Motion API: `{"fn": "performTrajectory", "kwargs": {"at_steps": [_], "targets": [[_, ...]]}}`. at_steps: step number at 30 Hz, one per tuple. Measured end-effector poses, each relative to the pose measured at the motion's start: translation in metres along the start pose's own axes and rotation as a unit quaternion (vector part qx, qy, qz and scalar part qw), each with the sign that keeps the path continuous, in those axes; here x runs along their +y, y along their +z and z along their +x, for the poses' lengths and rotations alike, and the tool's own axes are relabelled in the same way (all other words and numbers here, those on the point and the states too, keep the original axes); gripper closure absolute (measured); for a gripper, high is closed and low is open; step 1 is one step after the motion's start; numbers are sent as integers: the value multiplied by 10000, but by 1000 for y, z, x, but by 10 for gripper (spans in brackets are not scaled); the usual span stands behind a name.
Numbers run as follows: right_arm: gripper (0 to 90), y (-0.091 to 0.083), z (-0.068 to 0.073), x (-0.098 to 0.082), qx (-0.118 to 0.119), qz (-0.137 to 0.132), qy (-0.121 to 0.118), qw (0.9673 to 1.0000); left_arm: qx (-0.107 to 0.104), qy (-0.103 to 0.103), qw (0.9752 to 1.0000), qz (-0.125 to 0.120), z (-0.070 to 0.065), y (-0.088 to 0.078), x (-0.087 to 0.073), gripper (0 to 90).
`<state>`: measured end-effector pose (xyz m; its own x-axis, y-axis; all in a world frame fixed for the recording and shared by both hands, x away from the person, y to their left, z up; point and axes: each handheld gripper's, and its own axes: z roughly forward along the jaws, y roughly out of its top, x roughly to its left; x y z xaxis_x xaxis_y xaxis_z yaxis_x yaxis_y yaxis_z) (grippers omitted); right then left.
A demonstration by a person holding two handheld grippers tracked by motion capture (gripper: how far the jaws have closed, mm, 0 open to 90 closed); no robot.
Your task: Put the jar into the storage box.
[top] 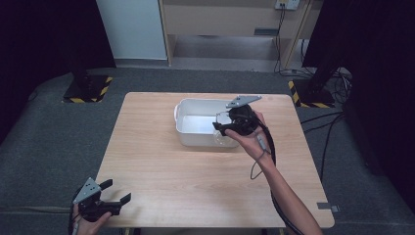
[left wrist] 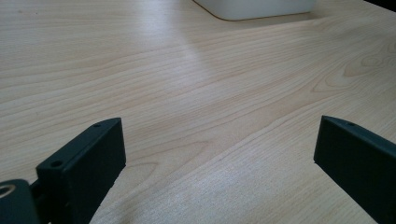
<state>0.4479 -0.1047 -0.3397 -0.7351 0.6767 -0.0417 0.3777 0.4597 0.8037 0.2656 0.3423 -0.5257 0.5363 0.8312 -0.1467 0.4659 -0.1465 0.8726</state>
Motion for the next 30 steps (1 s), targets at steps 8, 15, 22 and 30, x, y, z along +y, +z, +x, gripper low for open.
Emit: {"fn": "performTrajectory", "kwargs": {"at_steps": [8, 15, 22, 30], "targets": [[397, 34, -10, 15, -206, 81, 77, 9997, -13, 4, 10000, 3, 0, 0, 0, 7], [397, 57, -20, 16, -369, 96, 210, 9991, -26, 6, 10000, 0, 0, 0, 0, 7], [396, 85, -32, 13, -504, 77, 384, 9980, -39, 15, 10000, 27, 0, 1, 0, 7], [396, 113, -41, 5, -656, 107, 565, 9962, -52, 3, 10000, 21, 0, 1, 0, 7]]}}
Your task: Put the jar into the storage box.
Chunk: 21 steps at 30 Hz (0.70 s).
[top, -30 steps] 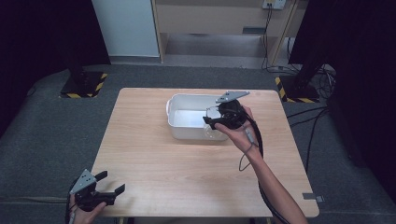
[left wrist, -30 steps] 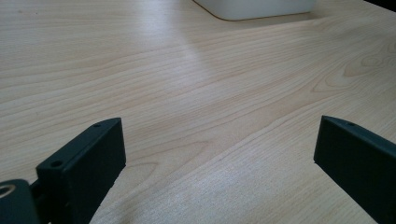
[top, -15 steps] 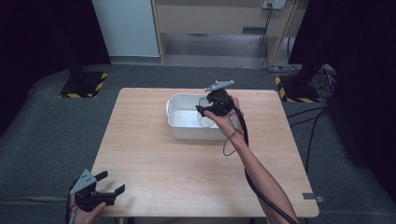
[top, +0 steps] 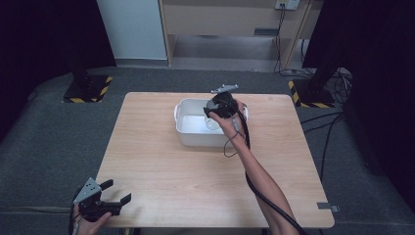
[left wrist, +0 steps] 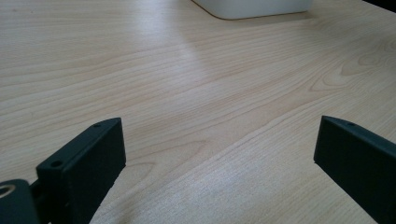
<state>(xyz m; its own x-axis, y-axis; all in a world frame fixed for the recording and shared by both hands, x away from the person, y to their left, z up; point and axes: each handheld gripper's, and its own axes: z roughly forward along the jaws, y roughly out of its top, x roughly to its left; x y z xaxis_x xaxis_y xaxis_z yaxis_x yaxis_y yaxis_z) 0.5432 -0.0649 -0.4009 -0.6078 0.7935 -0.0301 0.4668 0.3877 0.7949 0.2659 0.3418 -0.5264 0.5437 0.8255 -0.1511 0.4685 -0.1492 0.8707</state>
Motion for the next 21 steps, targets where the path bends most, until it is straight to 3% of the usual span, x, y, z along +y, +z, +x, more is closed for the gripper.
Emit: {"fn": "performTrajectory", "kwargs": {"at_steps": [9, 21], "targets": [[396, 31, -4, -11, -91, 47, 258, 9996, -8, 0, 10000, -2, 0, 0, 0, 6], [396, 51, -3, -20, -204, 182, 373, 9989, -16, -1, 10000, 6, 0, 0, 0, 6]]}}
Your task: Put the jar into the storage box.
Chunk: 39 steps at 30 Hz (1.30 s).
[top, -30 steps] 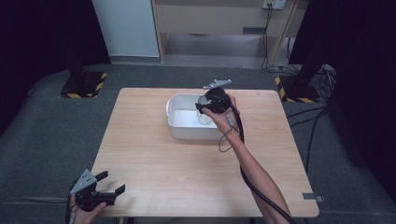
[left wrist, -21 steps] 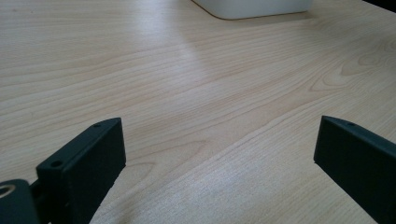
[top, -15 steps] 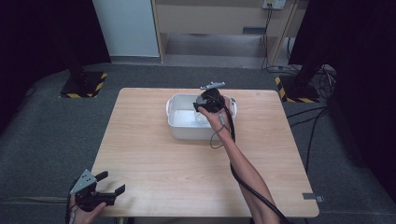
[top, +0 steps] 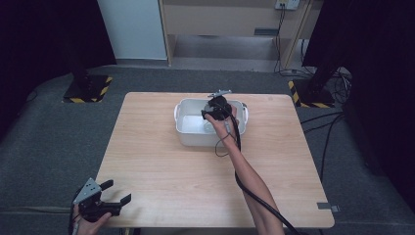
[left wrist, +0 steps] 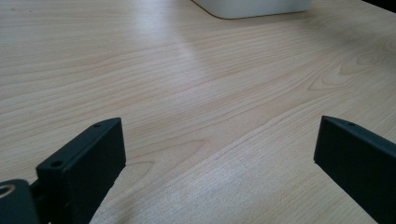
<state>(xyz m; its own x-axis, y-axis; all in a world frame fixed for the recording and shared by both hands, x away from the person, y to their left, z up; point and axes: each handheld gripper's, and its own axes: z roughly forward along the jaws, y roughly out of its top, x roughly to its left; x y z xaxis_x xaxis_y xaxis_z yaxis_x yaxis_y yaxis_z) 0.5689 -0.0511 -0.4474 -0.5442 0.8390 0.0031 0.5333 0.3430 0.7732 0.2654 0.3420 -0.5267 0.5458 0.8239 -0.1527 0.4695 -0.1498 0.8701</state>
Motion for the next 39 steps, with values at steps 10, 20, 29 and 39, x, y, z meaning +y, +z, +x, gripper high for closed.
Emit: {"fn": "performTrajectory", "kwargs": {"at_steps": [10, 20, 29, 39], "targets": [[395, 6, 2, -3, -28, 272, 5, 9996, -1, 10, 10000, 2, 0, 0, 0, 7], [395, 8, 3, -5, -50, 446, -31, 9990, -1, 14, 10000, 10, 0, 0, 0, 6], [392, 6, 1, -6, -51, 575, 40, 9983, -6, 23, 10000, 12, -1, 0, 0, 6], [184, -5, 1, 5, -30, 518, 150, 9985, -11, 22, 10000, 9, -1, 0, 0, 6]]}}
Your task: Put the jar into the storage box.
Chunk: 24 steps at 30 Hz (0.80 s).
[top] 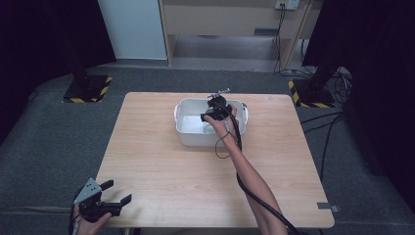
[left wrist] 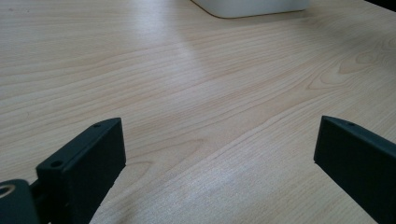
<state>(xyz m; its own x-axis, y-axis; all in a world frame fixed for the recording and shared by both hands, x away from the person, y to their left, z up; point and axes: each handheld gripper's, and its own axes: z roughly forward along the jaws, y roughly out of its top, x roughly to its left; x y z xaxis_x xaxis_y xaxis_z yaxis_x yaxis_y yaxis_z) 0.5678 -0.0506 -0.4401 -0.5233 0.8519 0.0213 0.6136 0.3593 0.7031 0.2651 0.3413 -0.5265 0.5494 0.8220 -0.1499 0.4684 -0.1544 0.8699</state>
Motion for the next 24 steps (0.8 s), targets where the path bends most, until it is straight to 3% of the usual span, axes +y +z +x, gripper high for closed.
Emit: {"fn": "performTrajectory", "kwargs": {"at_steps": [7, 17, 24], "targets": [[105, -22, 1, 11, 194, -146, -176, 9995, -11, 7, 10000, 8, -1, 0, 0, 7], [81, -55, 3, 17, 494, -369, -348, 9975, -31, 14, 10000, 25, -1, 1, 0, 6], [69, -76, 4, 14, 507, -571, -546, 9956, -40, 18, 10000, 34, -1, 1, 0, 6]]}}
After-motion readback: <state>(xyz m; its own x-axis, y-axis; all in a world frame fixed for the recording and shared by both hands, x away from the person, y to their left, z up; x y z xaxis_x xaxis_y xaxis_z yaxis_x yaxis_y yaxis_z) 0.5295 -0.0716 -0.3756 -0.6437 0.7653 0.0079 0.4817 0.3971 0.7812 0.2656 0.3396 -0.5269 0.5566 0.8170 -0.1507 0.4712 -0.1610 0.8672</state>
